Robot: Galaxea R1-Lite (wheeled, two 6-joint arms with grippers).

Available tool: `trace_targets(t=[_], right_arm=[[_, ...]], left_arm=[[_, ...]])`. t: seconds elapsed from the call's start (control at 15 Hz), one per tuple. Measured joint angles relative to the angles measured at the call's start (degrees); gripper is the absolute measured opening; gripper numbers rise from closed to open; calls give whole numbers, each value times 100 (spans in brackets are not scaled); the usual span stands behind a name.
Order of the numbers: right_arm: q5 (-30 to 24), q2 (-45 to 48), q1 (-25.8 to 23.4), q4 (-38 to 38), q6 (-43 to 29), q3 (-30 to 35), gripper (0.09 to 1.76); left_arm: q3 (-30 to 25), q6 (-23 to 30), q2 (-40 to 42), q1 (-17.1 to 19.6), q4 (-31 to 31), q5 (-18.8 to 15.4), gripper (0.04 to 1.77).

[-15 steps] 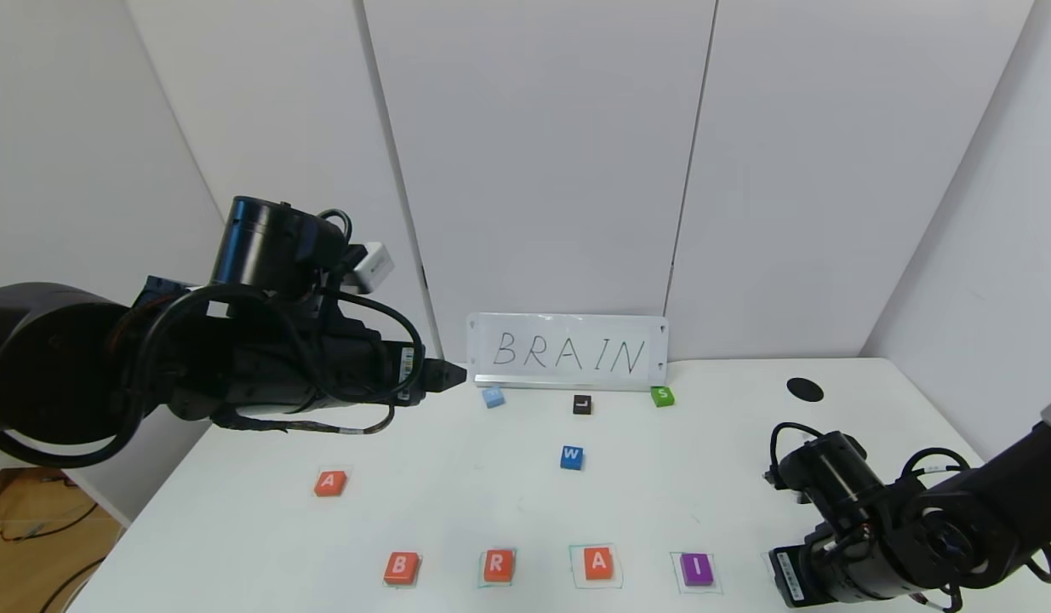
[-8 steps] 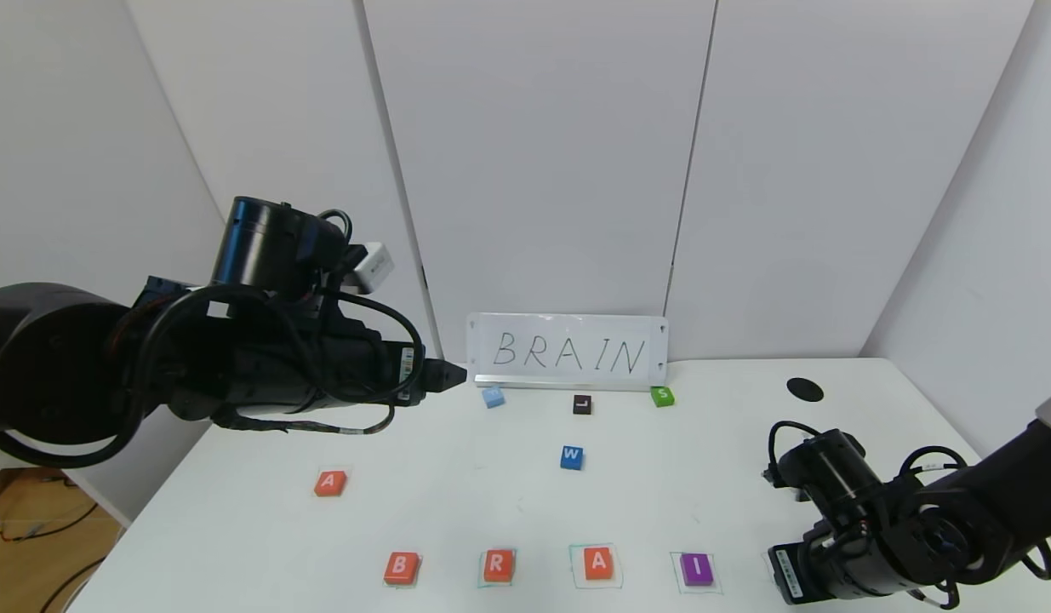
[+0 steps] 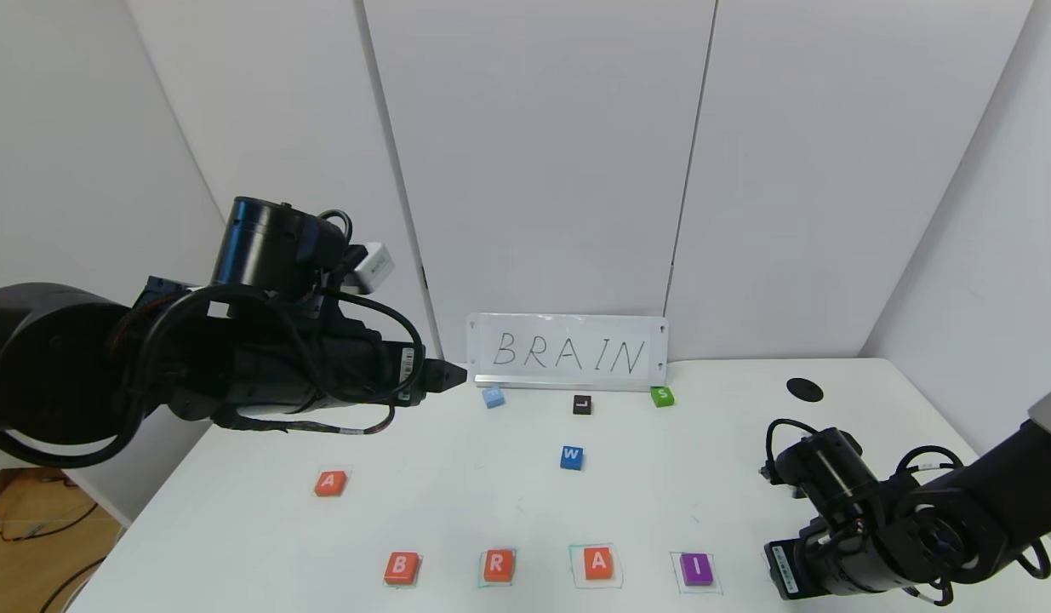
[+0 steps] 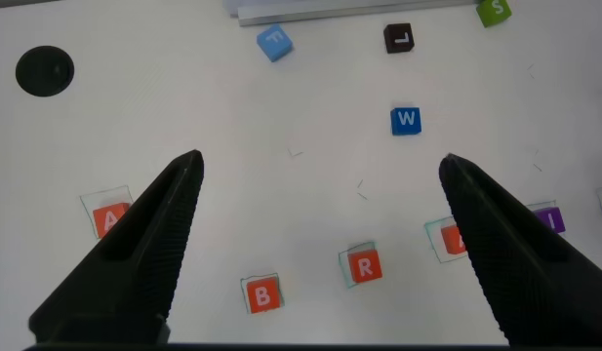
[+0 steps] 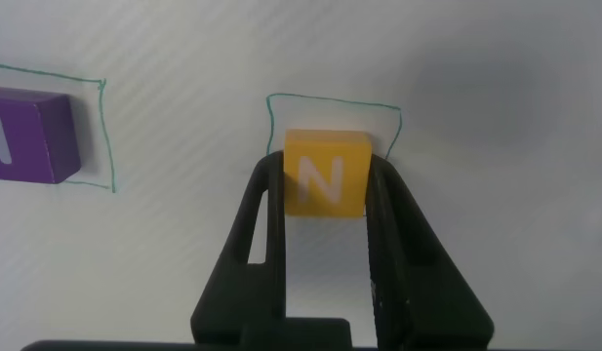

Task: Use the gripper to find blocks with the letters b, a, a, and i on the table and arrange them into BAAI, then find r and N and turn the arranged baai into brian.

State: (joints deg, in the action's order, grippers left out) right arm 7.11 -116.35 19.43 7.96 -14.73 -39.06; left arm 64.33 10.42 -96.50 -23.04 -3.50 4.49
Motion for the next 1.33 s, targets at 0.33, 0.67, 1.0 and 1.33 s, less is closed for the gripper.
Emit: trace_targets(t=[0.33, 0.67, 1.0, 1.33], right_arm=[[-2, -16, -1, 27, -13, 4, 61], [2, -13, -6, 41, -22, 22, 112], [-5, -9, -11, 44, -22, 22, 139], [-9, 4, -34, 35, -18, 17, 153]], left_arm=[[0, 0, 0, 0, -2, -2, 172], [0, 2, 0, 4, 0, -2, 172], [9, 9, 6, 2, -2, -4, 172], [13, 11, 26, 2, -2, -2, 172]])
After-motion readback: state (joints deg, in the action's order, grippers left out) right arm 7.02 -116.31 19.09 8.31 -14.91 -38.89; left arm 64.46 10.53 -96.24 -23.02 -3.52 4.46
